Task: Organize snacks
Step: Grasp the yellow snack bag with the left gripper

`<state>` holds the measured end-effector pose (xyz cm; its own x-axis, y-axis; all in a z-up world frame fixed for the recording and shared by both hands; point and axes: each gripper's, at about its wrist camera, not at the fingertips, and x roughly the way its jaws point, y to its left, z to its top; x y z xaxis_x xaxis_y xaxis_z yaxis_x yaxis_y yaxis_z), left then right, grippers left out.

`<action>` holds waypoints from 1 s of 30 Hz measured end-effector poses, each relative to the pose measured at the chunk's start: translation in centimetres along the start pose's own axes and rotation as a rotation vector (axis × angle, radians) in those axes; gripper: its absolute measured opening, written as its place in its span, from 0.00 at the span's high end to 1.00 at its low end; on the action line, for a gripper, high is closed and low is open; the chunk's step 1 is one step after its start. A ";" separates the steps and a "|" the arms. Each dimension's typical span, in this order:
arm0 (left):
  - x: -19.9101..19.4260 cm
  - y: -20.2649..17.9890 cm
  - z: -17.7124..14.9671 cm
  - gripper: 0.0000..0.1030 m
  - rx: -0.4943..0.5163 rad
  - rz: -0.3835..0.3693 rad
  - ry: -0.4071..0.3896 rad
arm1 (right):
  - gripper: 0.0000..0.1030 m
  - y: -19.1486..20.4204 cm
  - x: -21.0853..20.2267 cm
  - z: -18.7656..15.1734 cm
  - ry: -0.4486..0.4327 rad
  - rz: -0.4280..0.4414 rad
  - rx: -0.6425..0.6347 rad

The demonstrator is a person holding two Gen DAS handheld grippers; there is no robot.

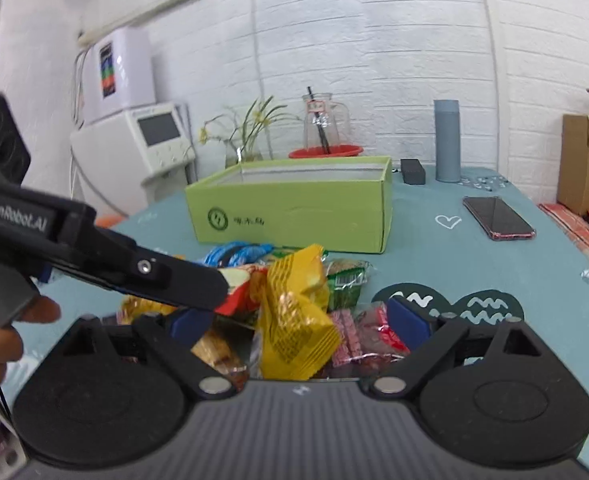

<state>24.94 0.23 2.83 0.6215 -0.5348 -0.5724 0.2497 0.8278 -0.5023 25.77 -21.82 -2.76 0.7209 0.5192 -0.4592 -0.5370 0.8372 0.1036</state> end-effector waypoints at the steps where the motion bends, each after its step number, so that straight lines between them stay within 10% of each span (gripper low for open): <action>1: 0.5 0.0 0.0 0.39 -0.020 0.002 0.014 | 0.14 0.1 0.3 0.0 0.003 0.004 -0.015; 4: 1.7 0.3 0.3 0.49 -0.081 -0.025 0.038 | 0.27 0.4 0.6 -0.1 0.018 0.058 -0.028; 13: 1.9 -0.4 -1.2 0.51 -0.030 -0.030 0.089 | 0.11 2.3 -1.4 -2.5 0.047 0.233 0.116; 20: 3.1 -3.7 -3.0 0.49 0.104 -0.101 0.141 | 0.10 0.0 -5.0 -4.4 0.042 0.111 0.201; 30: 3.2 -4.6 -1.8 0.43 0.255 0.057 0.085 | 0.10 -0.5 -3.5 -5.4 0.070 0.032 0.217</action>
<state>24.39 -5.57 2.12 0.5784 -0.4893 -0.6527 0.4018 0.8672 -0.2940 21.08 -24.96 -5.99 0.6689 0.5393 -0.5115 -0.4469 0.8417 0.3030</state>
